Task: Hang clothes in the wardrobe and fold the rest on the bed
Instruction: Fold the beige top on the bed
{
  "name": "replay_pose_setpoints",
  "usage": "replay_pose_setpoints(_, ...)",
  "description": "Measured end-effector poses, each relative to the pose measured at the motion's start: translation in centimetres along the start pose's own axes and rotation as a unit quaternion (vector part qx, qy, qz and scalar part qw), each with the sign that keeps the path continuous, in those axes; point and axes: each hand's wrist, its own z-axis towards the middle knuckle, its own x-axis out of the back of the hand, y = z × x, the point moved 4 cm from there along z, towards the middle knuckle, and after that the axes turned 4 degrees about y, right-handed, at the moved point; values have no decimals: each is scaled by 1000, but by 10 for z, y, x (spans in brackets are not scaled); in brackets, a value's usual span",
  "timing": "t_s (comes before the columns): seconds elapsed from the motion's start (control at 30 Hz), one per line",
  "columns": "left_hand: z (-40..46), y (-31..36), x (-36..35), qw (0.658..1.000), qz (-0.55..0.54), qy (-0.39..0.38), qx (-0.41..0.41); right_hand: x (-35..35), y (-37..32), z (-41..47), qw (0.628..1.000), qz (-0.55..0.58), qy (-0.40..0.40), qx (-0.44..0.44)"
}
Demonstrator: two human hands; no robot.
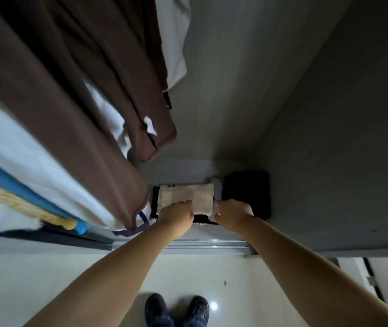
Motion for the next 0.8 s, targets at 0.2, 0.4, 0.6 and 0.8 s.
replay_pose_setpoints(0.2,-23,21,103,996,-16,89,-16,80,-1,-48,998,15,68,4)
replay_pose_setpoints(0.4,-51,42,162,988,51,132,-55,119,12,-87,994,14,107,2)
replay_pose_setpoints(0.6,-71,85,213,977,100,136,-129,150,35,-141,983,41,173,-53)
replay_pose_setpoints(0.8,-83,167,231,942,151,138,-268,140,89,-221,949,95,224,-202)
